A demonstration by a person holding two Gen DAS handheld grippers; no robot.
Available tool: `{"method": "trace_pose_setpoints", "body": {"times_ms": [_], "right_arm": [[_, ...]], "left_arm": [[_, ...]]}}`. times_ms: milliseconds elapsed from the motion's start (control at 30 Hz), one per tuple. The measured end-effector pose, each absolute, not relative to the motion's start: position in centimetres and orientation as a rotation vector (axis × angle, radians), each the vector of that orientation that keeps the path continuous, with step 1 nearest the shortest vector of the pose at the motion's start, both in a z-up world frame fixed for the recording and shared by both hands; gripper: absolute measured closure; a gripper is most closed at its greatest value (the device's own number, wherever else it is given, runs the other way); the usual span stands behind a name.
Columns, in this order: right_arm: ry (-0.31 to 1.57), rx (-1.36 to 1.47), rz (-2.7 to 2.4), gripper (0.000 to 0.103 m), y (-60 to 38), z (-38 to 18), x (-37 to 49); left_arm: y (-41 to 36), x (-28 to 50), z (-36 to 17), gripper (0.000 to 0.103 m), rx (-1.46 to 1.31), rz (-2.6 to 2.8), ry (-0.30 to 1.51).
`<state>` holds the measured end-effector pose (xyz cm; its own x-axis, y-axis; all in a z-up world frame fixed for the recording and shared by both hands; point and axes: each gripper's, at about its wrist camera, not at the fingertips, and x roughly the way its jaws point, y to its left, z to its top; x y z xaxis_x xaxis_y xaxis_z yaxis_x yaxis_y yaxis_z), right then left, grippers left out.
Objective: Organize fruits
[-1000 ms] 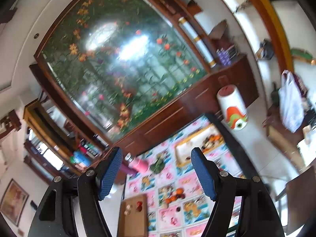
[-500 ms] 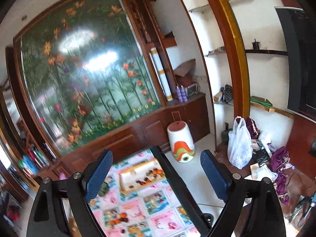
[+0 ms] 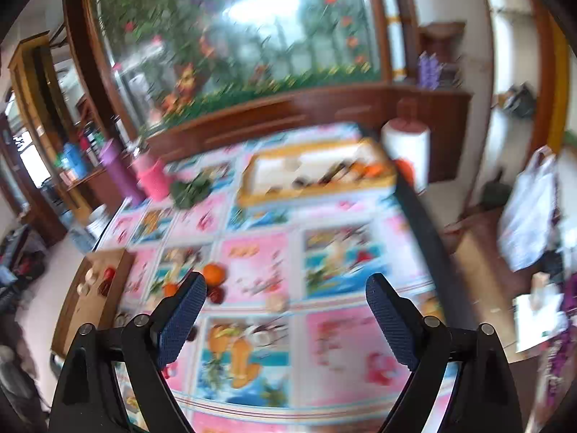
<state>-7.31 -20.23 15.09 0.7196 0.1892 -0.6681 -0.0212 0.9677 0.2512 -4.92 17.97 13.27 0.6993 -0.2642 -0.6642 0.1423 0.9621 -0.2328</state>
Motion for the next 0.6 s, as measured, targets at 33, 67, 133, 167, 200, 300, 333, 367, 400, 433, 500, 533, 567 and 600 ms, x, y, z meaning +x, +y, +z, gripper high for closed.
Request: {"method": "trace_pose_setpoints", "body": {"times_ms": [33,67,133,167,200,300,333,367,400,433,500,533,567,600], "right_arm": [[0.796,0.254,0.157,0.020,-19.3,13.2,-6.1],[0.821,0.261,0.176,0.028,-18.6,12.1,-5.3],[0.869,0.254,0.201,0.036,-17.2,9.3,-3.7],[0.885,0.243,0.208,0.038,-16.6,8.3,-3.2],[0.903,0.229,0.219,0.039,-16.0,7.2,-2.7],[0.938,0.219,0.277,0.039,-14.2,4.9,-2.5],[0.946,0.212,0.301,0.039,-13.6,4.5,-2.6],[0.951,0.197,0.321,0.039,-13.0,4.1,-2.8],[0.954,0.175,0.340,0.039,-12.0,3.7,-2.9],[0.955,0.158,0.357,0.039,-11.1,3.5,-3.0],[0.953,0.126,0.400,0.039,-9.4,3.0,-3.3],[0.952,0.117,0.412,0.039,-8.6,2.6,-3.1],[0.950,0.108,0.428,0.039,-8.0,2.5,-3.2],[0.949,0.100,0.444,0.039,-7.3,2.4,-3.2]], "left_arm": [[17.0,-3.8,11.9,0.037,-0.168,-0.239,0.801],[15.9,-2.9,10.6,0.037,-0.157,-0.243,0.833],[14.3,-1.9,8.3,0.038,-0.131,-0.248,0.870],[13.5,-1.7,7.7,0.039,-0.126,-0.252,0.879],[13.3,-1.4,6.9,0.041,-0.124,-0.261,0.892],[12.7,-1.0,5.1,0.044,-0.108,-0.264,0.913],[12.6,-0.4,4.7,0.047,-0.098,-0.257,0.920],[12.5,0.0,4.2,0.048,-0.084,-0.249,0.929],[12.5,0.4,4.0,0.050,-0.079,-0.245,0.935],[12.7,0.6,3.8,0.052,-0.075,-0.244,0.941],[12.7,1.0,3.4,0.052,-0.089,-0.266,0.937],[12.6,1.1,3.4,0.052,-0.084,-0.269,0.938],[12.4,1.3,3.3,0.052,-0.078,-0.274,0.931],[12.2,1.3,3.3,0.052,-0.073,-0.278,0.928]]}}
